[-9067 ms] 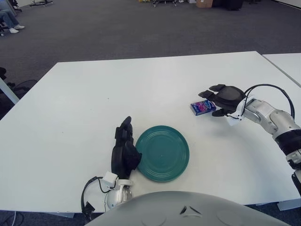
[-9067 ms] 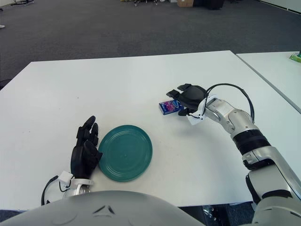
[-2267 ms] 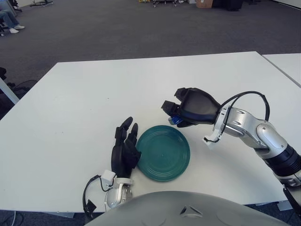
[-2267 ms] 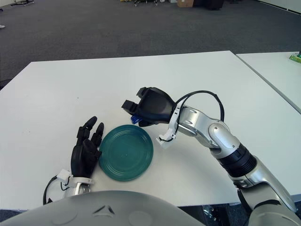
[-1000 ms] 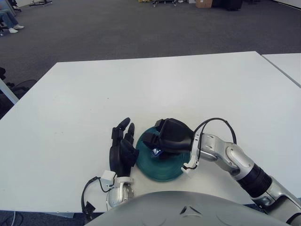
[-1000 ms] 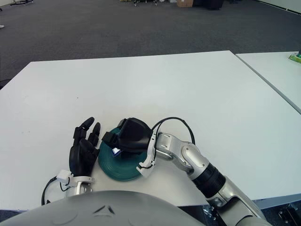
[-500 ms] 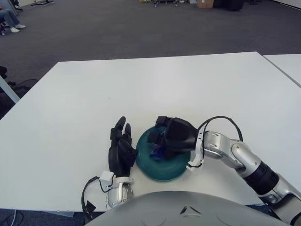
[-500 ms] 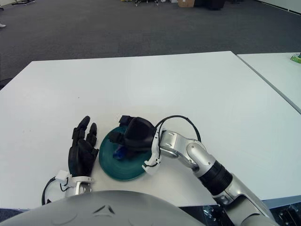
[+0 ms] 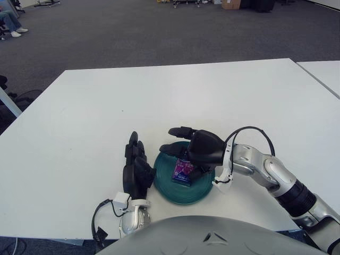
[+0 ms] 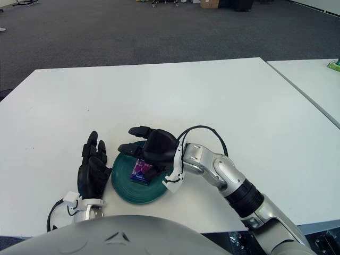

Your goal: Put the gum into the plate.

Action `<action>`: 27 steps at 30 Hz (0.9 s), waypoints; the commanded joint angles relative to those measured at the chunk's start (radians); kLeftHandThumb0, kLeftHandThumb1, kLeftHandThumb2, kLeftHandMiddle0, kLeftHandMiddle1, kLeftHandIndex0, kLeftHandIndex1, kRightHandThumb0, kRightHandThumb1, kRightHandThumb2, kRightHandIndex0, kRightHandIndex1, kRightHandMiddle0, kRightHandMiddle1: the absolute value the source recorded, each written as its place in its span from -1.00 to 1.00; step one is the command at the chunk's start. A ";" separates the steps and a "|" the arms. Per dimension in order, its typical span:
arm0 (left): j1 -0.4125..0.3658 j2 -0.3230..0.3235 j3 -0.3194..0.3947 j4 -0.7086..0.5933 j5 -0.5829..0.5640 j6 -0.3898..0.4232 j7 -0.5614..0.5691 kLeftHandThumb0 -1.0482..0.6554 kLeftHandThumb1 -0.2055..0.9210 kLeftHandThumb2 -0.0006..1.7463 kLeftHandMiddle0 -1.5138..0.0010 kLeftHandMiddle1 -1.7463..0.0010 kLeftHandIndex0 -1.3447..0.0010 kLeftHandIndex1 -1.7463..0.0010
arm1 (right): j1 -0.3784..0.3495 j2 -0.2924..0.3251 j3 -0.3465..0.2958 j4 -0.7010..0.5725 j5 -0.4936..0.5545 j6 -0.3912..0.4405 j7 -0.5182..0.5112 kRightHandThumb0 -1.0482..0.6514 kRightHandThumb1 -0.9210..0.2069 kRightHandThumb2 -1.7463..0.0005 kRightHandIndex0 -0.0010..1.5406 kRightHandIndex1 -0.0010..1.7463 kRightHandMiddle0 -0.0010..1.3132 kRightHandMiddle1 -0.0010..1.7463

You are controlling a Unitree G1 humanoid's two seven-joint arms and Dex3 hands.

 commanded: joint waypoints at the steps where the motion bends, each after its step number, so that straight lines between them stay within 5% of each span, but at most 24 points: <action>1: 0.017 -0.021 0.000 -0.006 -0.002 0.006 -0.015 -0.96 1.00 0.25 0.95 1.00 1.00 0.88 | -0.008 0.008 -0.019 0.007 0.040 0.017 0.018 -1.00 -1.00 -0.23 -1.00 -1.00 -1.00 -1.00; 11: 0.014 -0.025 0.004 0.000 -0.024 0.018 -0.034 -0.95 1.00 0.25 0.95 1.00 1.00 0.88 | 0.025 0.034 -0.051 0.013 0.194 0.052 0.037 -1.00 -1.00 -0.25 -1.00 -1.00 -1.00 -1.00; 15: 0.010 -0.029 0.010 0.014 -0.028 0.021 -0.035 -0.95 1.00 0.25 0.94 0.99 1.00 0.89 | 0.011 0.078 -0.079 0.114 0.373 0.065 0.044 -1.00 -1.00 -0.24 -1.00 -1.00 -1.00 -1.00; 21: 0.002 -0.040 0.022 0.034 0.010 0.012 -0.006 -0.96 1.00 0.20 0.92 0.99 1.00 0.84 | 0.008 0.145 -0.149 0.166 0.673 0.221 0.140 -1.00 -1.00 -0.18 -1.00 -1.00 -1.00 -1.00; 27: -0.013 -0.054 0.040 0.075 0.100 -0.043 0.053 -0.98 1.00 0.15 0.91 1.00 1.00 0.70 | 0.031 0.305 -0.205 0.309 0.899 0.306 0.124 -0.95 -1.00 -0.14 -1.00 -1.00 -1.00 -1.00</action>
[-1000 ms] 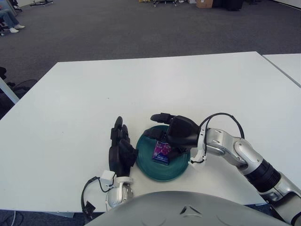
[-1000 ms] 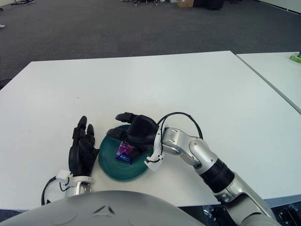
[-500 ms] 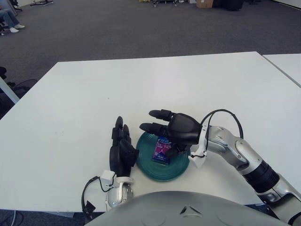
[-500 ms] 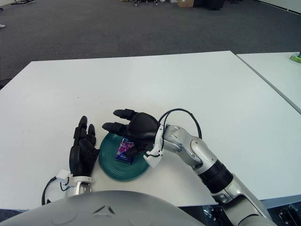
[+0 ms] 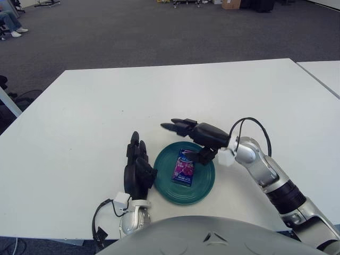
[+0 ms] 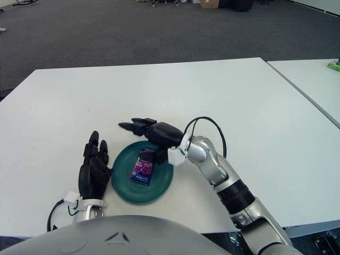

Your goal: Put the gum into the plate.

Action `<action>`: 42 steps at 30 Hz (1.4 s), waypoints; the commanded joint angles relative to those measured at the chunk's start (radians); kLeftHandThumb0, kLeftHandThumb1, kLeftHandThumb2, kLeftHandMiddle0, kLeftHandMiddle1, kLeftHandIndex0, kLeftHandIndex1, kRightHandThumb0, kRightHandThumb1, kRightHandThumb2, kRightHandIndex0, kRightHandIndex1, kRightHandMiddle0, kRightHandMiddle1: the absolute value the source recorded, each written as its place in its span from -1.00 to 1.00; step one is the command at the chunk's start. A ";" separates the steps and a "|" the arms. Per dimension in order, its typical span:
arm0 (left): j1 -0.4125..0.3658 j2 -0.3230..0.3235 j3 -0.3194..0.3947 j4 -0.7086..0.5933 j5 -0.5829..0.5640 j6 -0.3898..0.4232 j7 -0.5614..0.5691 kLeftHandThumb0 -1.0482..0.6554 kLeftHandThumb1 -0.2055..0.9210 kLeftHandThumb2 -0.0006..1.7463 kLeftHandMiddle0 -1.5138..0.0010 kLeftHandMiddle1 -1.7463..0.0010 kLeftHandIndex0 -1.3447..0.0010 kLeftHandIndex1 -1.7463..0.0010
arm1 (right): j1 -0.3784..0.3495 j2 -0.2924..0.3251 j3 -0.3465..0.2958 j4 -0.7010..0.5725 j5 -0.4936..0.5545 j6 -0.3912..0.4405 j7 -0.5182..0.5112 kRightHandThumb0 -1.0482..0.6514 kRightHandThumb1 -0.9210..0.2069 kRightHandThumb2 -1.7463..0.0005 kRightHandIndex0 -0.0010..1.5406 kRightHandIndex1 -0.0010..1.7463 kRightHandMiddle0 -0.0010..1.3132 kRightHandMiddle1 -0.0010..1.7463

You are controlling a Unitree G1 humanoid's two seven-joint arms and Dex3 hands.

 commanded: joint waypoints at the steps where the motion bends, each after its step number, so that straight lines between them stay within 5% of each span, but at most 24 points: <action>1: -0.003 -0.054 0.025 0.058 0.045 -0.018 0.044 -0.98 1.00 0.14 0.91 1.00 1.00 0.67 | 0.009 0.102 -0.041 0.096 0.152 0.054 0.004 -0.95 -1.00 -0.14 -1.00 -1.00 -1.00 -1.00; 5: -0.010 -0.047 0.020 0.084 0.044 -0.043 0.037 -0.99 1.00 0.13 0.89 0.99 1.00 0.55 | 0.020 0.217 -0.071 0.225 0.238 0.090 -0.028 -0.92 -1.00 -0.13 -0.97 -0.99 -1.00 -1.00; 9: -0.028 -0.033 0.024 0.123 0.041 -0.067 0.023 -1.00 1.00 0.13 0.84 0.99 1.00 0.35 | 0.060 0.247 -0.115 0.222 0.264 0.127 -0.076 -0.89 -1.00 -0.13 -0.95 -0.98 -1.00 -1.00; 17: -0.031 -0.011 0.018 0.143 0.040 -0.075 -0.013 -1.00 1.00 0.14 0.83 0.99 1.00 0.35 | 0.181 0.152 -0.217 0.149 0.216 0.068 -0.118 -0.89 -1.00 -0.15 -0.98 -1.00 -1.00 -1.00; 25: -0.017 -0.003 0.025 0.110 0.070 -0.030 -0.012 -1.00 1.00 0.15 0.95 0.99 1.00 0.62 | 0.179 0.077 -0.266 0.232 0.051 -0.022 -0.257 -0.89 -1.00 -0.22 -0.97 -0.99 -0.95 -0.98; 33: -0.005 -0.003 0.032 0.077 0.049 0.004 -0.025 -0.98 1.00 0.14 1.00 1.00 1.00 0.78 | 0.230 0.154 -0.275 0.239 0.124 0.008 -0.296 -0.89 -1.00 -0.24 -0.98 -1.00 -0.96 -0.97; 42: 0.004 0.002 0.039 0.051 -0.009 0.021 -0.065 -0.97 1.00 0.13 1.00 1.00 1.00 0.82 | 0.410 0.276 -0.352 0.200 0.231 -0.035 -0.380 -0.80 -1.00 -0.16 -0.97 -0.99 -0.99 -0.97</action>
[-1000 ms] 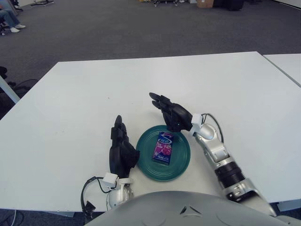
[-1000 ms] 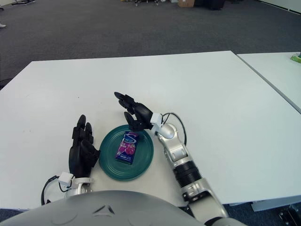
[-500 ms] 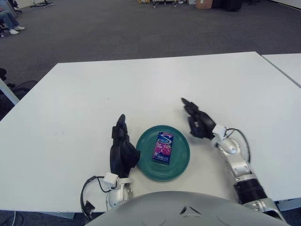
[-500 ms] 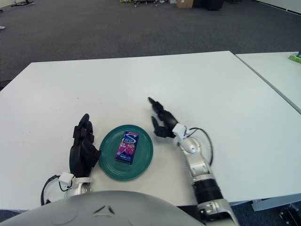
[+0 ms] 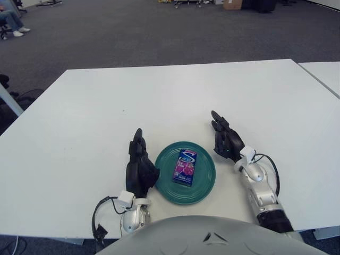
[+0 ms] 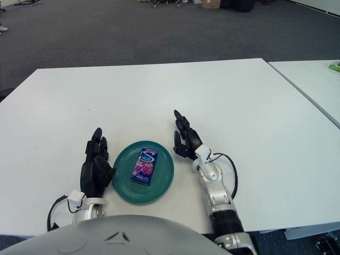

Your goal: Put the gum into the plate.

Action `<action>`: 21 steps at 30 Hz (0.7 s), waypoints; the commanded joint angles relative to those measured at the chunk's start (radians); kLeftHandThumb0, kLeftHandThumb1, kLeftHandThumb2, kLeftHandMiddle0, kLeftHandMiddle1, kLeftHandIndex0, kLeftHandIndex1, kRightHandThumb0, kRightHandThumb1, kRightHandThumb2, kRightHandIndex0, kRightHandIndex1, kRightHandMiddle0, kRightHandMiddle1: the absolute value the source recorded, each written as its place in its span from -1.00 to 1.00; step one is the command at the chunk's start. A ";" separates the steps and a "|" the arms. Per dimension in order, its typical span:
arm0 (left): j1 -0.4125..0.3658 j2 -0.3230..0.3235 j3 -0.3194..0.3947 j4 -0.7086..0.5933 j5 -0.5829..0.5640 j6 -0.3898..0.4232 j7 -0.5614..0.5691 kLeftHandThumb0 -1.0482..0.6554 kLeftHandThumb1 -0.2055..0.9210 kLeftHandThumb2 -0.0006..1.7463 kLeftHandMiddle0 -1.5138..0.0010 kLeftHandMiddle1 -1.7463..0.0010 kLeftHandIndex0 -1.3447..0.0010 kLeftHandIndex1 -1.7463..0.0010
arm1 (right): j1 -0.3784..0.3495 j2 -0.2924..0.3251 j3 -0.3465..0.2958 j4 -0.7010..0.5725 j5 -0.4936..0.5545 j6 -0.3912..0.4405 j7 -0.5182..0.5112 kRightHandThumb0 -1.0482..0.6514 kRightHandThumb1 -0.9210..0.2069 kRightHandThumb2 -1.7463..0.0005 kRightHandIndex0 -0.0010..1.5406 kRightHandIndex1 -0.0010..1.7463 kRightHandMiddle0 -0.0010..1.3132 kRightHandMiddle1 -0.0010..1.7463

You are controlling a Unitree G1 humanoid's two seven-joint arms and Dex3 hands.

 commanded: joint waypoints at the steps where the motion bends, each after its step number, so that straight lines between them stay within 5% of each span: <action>1: 0.024 0.005 0.017 0.023 -0.022 0.032 -0.019 -0.97 1.00 0.13 1.00 1.00 1.00 0.83 | 0.065 0.034 -0.041 0.012 0.039 0.015 -0.044 -0.79 -1.00 -0.16 -0.97 -0.99 -0.98 -0.97; 12: 0.043 0.006 0.029 0.000 -0.037 0.034 -0.047 -0.98 1.00 0.12 1.00 1.00 1.00 0.83 | 0.149 0.128 -0.005 -0.084 0.004 0.077 -0.144 -0.69 -1.00 -0.14 -0.96 -0.99 -0.95 -0.93; 21: 0.056 -0.001 0.034 -0.010 -0.012 0.045 -0.034 -0.99 1.00 0.11 1.00 1.00 1.00 0.82 | 0.238 0.174 0.066 -0.096 -0.055 0.049 -0.203 -0.67 -1.00 -0.16 -0.98 -1.00 -0.99 -0.86</action>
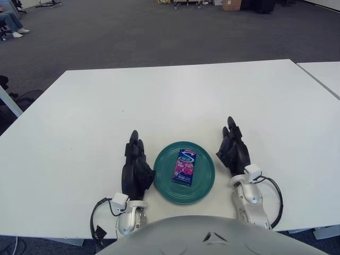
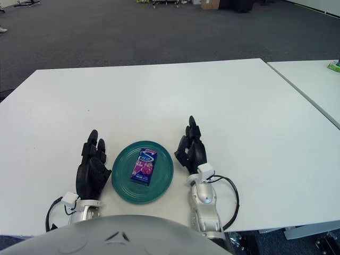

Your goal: Put the gum into the plate.

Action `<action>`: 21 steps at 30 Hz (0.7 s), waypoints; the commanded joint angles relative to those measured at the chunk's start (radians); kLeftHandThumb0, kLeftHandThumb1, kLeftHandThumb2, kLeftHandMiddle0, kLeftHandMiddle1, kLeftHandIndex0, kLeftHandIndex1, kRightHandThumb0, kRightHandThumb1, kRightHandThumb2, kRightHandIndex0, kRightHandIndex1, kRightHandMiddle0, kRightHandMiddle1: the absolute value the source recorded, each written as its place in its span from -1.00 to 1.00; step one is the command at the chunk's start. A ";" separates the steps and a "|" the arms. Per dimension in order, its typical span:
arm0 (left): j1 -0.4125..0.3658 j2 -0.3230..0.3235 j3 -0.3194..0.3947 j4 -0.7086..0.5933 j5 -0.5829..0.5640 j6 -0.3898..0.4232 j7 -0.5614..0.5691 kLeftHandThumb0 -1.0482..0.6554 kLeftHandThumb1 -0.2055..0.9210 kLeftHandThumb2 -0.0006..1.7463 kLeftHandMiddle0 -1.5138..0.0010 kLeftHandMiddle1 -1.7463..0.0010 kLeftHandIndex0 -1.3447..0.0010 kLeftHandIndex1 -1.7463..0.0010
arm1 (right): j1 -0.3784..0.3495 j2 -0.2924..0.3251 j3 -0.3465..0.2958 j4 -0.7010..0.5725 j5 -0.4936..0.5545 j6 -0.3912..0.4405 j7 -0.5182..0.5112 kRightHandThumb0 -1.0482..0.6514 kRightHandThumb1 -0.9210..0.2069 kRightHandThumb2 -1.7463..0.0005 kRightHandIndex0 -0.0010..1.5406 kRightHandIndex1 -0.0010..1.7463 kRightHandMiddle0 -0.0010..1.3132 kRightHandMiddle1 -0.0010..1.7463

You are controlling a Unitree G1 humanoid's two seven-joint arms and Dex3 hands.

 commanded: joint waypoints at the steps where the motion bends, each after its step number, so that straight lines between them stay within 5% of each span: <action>1: 0.032 -0.005 0.012 0.014 0.010 0.030 0.010 -0.99 1.00 0.11 1.00 1.00 1.00 0.82 | 0.042 0.023 0.015 0.040 -0.013 0.043 -0.022 -0.67 -1.00 -0.17 -0.98 -1.00 -0.99 -0.85; 11: 0.050 0.013 0.005 -0.015 -0.030 0.053 -0.033 -1.00 1.00 0.12 0.96 0.99 1.00 0.69 | 0.040 0.014 0.047 0.044 0.007 -0.010 -0.002 -0.63 -1.00 -0.22 -0.95 -0.99 -1.00 -0.81; 21: 0.053 0.007 0.025 -0.019 0.006 0.022 -0.023 -0.98 1.00 0.15 0.90 0.98 1.00 0.61 | 0.046 -0.044 0.061 -0.011 -0.062 0.031 0.016 -0.56 -1.00 -0.24 -0.99 -1.00 -1.00 -0.87</action>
